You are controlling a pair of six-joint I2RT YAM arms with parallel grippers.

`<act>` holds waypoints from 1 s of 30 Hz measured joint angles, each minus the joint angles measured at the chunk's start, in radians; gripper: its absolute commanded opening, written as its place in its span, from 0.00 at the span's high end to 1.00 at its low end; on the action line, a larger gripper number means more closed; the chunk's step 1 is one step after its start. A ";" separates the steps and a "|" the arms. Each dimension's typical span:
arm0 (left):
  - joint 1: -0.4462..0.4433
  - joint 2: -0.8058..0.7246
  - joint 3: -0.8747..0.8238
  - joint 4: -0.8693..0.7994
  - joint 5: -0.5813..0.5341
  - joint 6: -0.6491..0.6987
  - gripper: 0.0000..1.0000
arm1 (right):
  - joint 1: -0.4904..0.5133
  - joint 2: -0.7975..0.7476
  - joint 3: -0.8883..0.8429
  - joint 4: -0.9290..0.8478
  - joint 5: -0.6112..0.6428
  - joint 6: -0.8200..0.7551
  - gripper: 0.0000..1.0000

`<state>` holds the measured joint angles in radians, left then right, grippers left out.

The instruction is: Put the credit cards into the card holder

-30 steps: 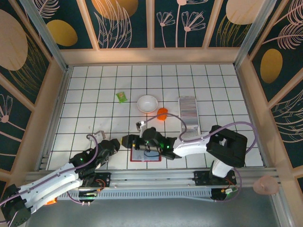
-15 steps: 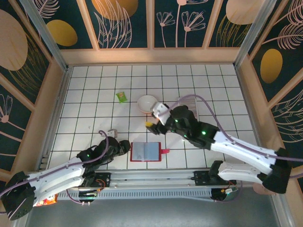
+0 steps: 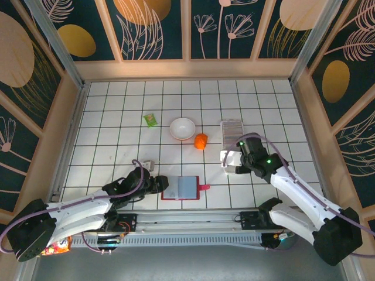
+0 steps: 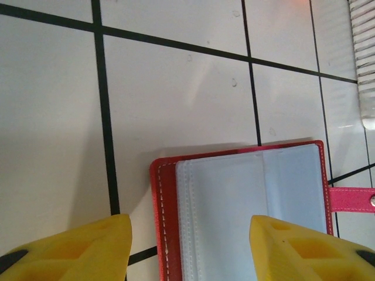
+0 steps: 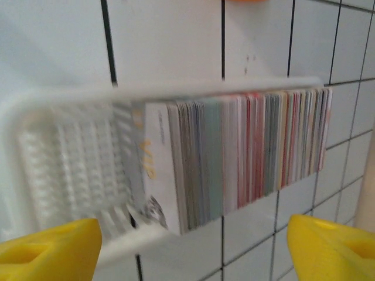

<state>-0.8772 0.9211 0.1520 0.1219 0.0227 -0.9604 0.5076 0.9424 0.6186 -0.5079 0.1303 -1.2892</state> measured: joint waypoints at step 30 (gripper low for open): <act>0.000 -0.038 -0.003 0.009 0.003 -0.001 0.43 | -0.055 0.301 -0.047 0.299 -0.061 -0.223 0.39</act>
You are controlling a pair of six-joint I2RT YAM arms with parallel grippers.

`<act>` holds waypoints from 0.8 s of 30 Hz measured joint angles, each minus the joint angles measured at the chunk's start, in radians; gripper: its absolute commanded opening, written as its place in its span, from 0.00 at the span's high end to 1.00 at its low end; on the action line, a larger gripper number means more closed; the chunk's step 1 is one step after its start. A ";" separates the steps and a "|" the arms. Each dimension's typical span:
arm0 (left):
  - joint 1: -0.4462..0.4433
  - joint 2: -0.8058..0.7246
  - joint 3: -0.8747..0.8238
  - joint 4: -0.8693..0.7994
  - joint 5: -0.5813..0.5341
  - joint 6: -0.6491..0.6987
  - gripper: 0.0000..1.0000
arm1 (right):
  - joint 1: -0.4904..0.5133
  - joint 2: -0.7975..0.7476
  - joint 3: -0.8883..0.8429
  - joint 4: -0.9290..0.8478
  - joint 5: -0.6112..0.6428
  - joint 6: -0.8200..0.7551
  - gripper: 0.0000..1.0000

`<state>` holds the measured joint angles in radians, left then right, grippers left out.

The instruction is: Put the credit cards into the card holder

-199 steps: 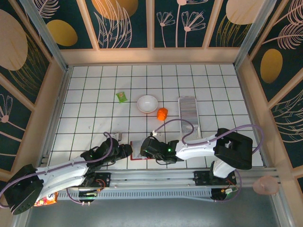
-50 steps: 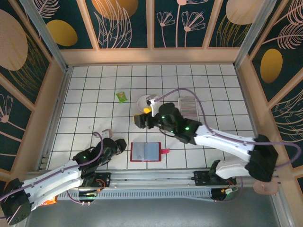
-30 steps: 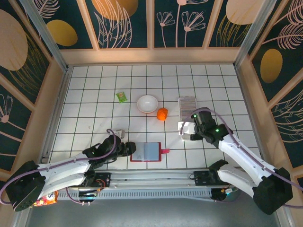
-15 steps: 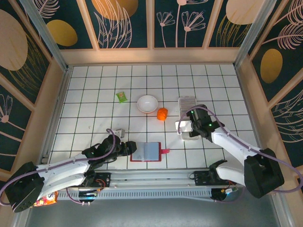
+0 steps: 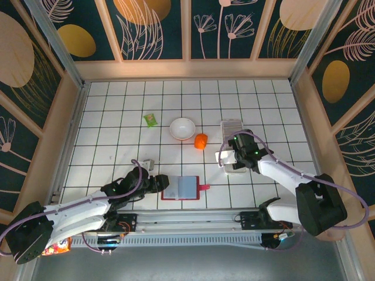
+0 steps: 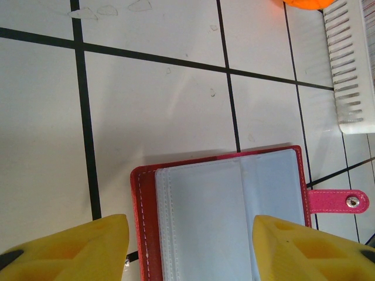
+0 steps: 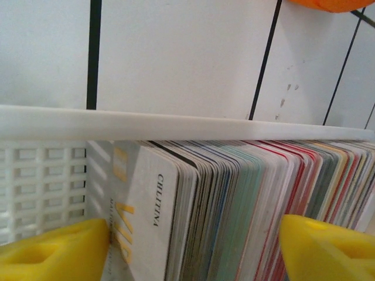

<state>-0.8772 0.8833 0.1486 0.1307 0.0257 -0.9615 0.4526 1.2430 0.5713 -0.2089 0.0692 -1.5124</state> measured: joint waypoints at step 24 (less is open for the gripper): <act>0.000 0.000 -0.006 0.001 0.019 -0.012 0.46 | 0.002 -0.041 0.035 -0.059 0.002 -0.001 0.62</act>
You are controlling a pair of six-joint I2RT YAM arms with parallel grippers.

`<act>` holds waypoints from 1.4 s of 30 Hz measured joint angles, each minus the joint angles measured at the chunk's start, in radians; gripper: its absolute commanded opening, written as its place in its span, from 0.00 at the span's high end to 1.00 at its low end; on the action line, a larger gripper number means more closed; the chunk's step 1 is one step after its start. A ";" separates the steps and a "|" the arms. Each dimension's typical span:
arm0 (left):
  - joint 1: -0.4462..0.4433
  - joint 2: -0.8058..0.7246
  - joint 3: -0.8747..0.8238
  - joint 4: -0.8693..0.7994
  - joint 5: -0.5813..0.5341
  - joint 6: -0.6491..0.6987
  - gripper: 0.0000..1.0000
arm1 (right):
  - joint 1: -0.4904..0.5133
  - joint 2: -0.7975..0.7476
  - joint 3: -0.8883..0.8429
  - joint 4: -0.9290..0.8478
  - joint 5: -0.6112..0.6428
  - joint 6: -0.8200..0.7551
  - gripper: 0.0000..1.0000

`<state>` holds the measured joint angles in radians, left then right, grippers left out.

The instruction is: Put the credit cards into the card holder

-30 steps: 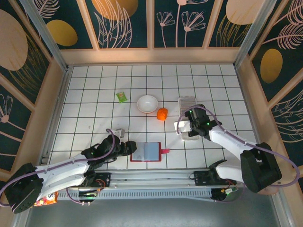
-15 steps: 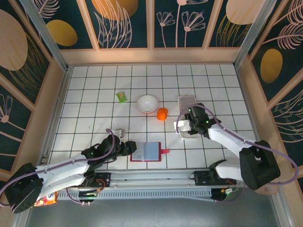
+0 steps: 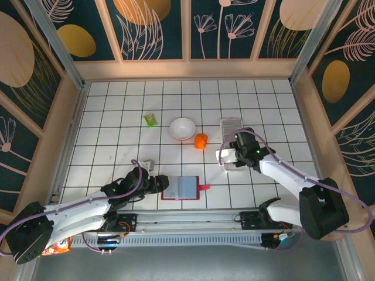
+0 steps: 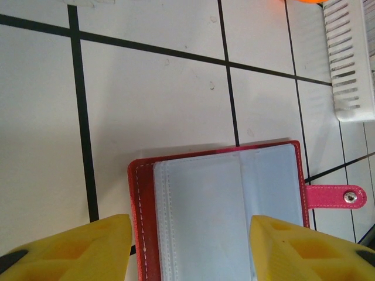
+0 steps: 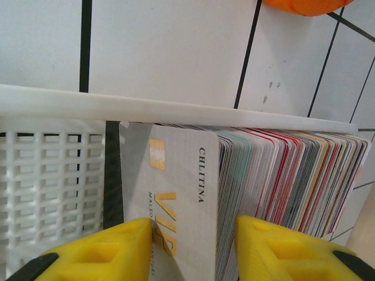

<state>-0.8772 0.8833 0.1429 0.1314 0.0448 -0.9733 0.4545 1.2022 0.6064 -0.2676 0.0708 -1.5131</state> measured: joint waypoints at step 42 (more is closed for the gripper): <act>0.000 0.000 -0.003 0.000 0.004 0.000 0.51 | -0.002 -0.099 0.052 -0.212 -0.010 0.033 0.96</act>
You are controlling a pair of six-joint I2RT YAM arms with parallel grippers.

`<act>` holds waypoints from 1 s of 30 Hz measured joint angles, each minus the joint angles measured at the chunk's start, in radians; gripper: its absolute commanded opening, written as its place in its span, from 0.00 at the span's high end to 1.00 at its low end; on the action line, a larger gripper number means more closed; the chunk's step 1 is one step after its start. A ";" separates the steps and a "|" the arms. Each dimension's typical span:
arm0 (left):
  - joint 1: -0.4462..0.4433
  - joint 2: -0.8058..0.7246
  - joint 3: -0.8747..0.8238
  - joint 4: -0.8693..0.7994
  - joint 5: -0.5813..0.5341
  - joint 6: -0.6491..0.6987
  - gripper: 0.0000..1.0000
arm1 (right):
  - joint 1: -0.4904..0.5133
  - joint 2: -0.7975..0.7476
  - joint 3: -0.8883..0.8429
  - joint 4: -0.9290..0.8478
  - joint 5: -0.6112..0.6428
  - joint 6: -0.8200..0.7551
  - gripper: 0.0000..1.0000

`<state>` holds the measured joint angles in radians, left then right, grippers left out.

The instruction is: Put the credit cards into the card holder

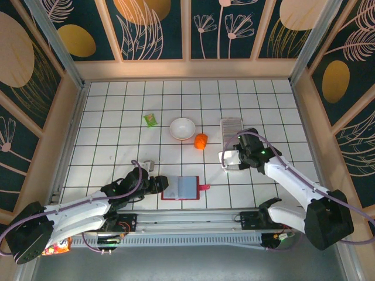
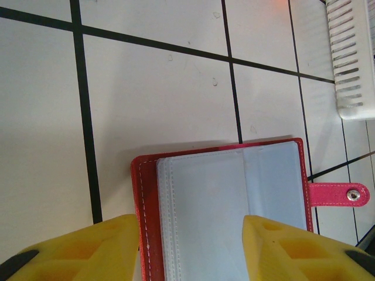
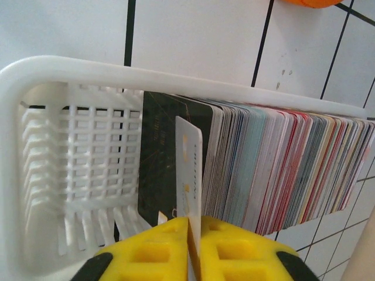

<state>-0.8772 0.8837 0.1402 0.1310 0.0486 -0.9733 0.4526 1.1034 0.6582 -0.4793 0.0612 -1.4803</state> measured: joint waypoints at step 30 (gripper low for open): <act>0.000 0.007 0.000 -0.043 -0.001 -0.007 0.59 | 0.615 -0.215 -0.235 0.400 -0.102 2.364 1.00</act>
<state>-0.8772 0.8909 0.1406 0.0875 0.0475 -0.9802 1.0672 0.8883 0.4236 -0.0792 -0.0406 0.8841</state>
